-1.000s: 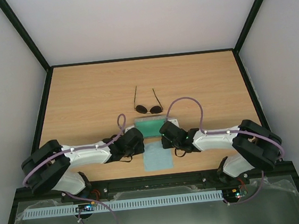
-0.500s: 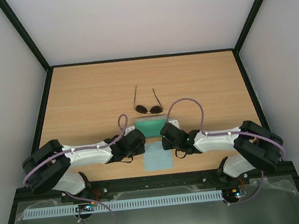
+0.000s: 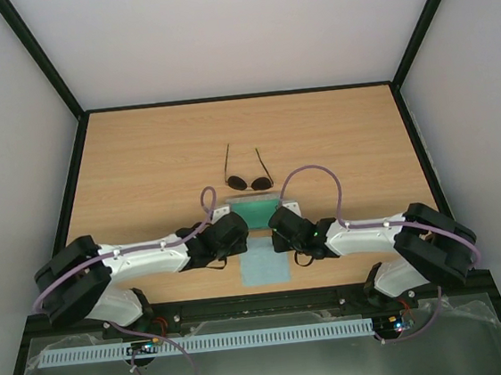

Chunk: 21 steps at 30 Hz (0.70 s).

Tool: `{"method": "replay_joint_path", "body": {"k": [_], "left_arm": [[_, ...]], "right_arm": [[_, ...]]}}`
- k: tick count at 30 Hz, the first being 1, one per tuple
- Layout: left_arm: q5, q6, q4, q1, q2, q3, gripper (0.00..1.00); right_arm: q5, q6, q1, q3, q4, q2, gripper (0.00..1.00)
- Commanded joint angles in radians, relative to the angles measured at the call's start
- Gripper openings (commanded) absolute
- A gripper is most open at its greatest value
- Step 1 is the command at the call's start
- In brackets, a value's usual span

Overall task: Organize the sunglasses
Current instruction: Adjust the glasses cleaning cloth at the center of the board, then fold the glasses cleaning cloth at the center of the board.

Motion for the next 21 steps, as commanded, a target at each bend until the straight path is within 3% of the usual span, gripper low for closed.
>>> {"method": "replay_joint_path", "body": {"k": [1,6,18,21], "left_arm": [[0.004,0.016,0.003,-0.029,0.070,0.051,0.37],[0.004,0.023,0.010,-0.038,0.142,0.066,0.30],[-0.054,0.019,-0.058,-0.059,0.152,0.077,0.30],[-0.068,0.017,-0.074,-0.064,0.144,0.081,0.35]], "right_arm": [[0.007,0.012,0.009,-0.022,-0.104,-0.004,0.04],[0.007,0.013,0.009,-0.024,-0.110,-0.017,0.04],[0.002,0.014,0.010,-0.023,-0.112,-0.032,0.04],[-0.003,0.013,0.009,-0.025,-0.112,-0.035,0.13]]}}
